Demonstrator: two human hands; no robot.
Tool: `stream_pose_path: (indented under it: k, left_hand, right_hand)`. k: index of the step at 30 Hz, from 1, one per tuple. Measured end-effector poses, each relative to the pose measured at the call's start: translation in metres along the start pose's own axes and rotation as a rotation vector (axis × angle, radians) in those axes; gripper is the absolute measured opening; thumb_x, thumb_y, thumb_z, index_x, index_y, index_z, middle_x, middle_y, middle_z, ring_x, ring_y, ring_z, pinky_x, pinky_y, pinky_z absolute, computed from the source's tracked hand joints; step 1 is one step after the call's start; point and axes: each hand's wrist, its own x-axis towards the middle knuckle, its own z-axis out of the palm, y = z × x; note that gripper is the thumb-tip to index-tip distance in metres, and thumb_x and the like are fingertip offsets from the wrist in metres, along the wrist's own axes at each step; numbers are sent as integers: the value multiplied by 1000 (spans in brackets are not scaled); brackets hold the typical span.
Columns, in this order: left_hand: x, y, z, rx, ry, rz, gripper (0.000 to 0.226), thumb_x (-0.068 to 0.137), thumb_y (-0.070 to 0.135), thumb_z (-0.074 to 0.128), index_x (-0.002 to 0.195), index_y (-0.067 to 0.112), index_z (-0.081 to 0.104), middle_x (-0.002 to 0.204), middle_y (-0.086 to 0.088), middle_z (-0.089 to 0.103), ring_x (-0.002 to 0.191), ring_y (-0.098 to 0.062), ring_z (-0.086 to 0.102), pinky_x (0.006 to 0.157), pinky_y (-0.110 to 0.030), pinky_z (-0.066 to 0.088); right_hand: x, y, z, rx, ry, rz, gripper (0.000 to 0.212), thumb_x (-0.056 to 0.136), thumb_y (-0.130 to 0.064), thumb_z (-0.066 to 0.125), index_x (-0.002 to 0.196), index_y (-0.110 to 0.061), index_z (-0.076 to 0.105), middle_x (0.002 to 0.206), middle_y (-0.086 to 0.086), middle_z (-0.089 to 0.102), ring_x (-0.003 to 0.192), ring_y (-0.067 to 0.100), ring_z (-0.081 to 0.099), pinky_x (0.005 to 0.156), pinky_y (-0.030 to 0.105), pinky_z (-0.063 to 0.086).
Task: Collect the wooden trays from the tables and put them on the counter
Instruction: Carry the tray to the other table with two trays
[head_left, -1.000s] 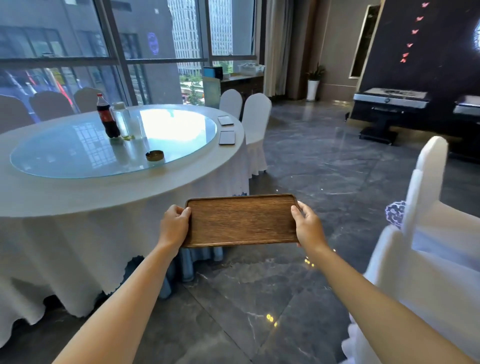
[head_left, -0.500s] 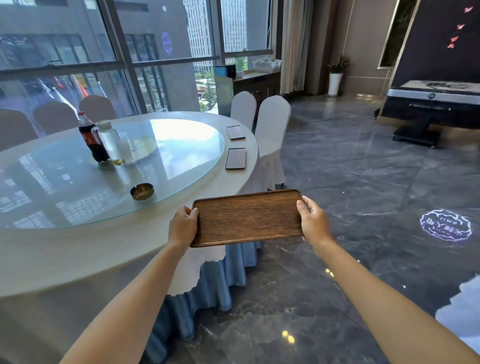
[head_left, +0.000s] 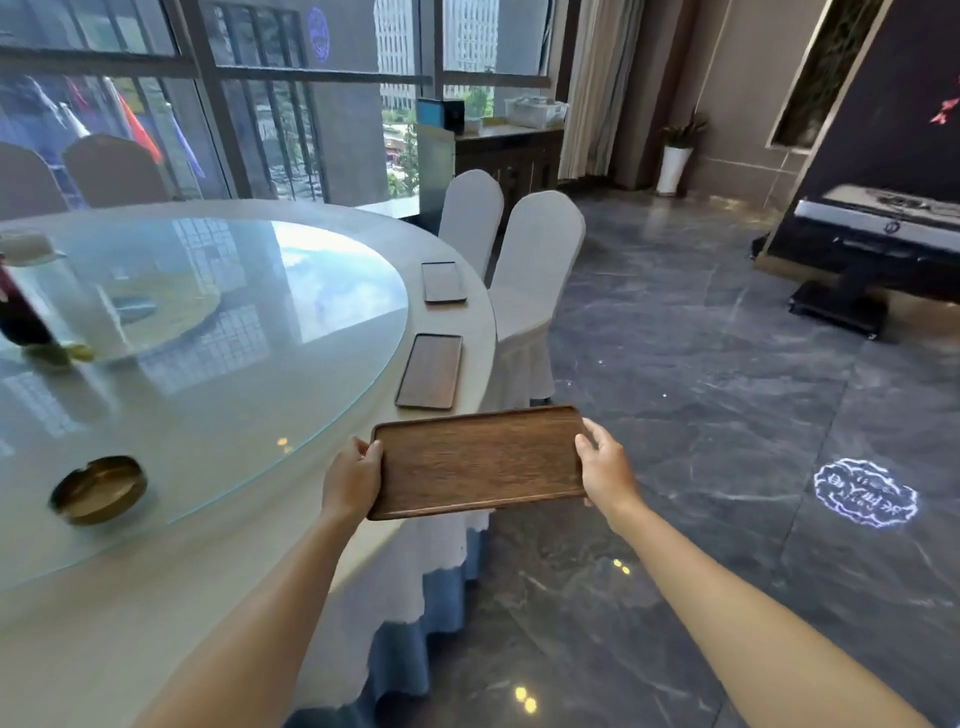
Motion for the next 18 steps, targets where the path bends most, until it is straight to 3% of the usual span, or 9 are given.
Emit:
stream_pose_path:
  k: [2,4,8,12,18]
  left_hand:
    - [33,17,19,6,6,-21,21,93,23,45,81,6,49,91,-21,61,93,-36,58,72,-35,33]
    - [61,34,36,19,14,-35,22,93,25,44,79,8,48,93,-20,61,94,-35,57,72,-35,33]
    - [110,55,72,59,39,-58,31,95,27,40,68,13,43,99,-24,63,96,-36,57,73,-35,32]
    - [150,62,108,74,108,-111,26,97,26,37,79,9,45,105,-28,62,100,-38,56,73,-35,30]
    - [203,78,163,53,274,-235,30,98,27,33,81,6,45,105,-28,60,101,-40,55,78,-41,37]
  right_hand:
    - [45,-7,1,-5,-24,20,40,98,-23,35,137,-19,42,120,9,60,78,16,52,42,16,39]
    - [83,-10,1,8,-45,38,39,98,-24,34,137,-21,42,108,4,58,64,15,51,30,17,38]
    - [158,-11,3,11,-92,38,38,98,-25,33,135,-23,43,103,1,58,62,11,50,28,15,37]
    - [231,-9,14,3,-189,5,39,98,-24,33,135,-22,43,85,-5,55,58,12,50,27,17,37]
    - [351,-21,25,-21,-431,-107,38,99,-22,32,137,-21,40,97,-1,56,63,9,51,28,16,37]
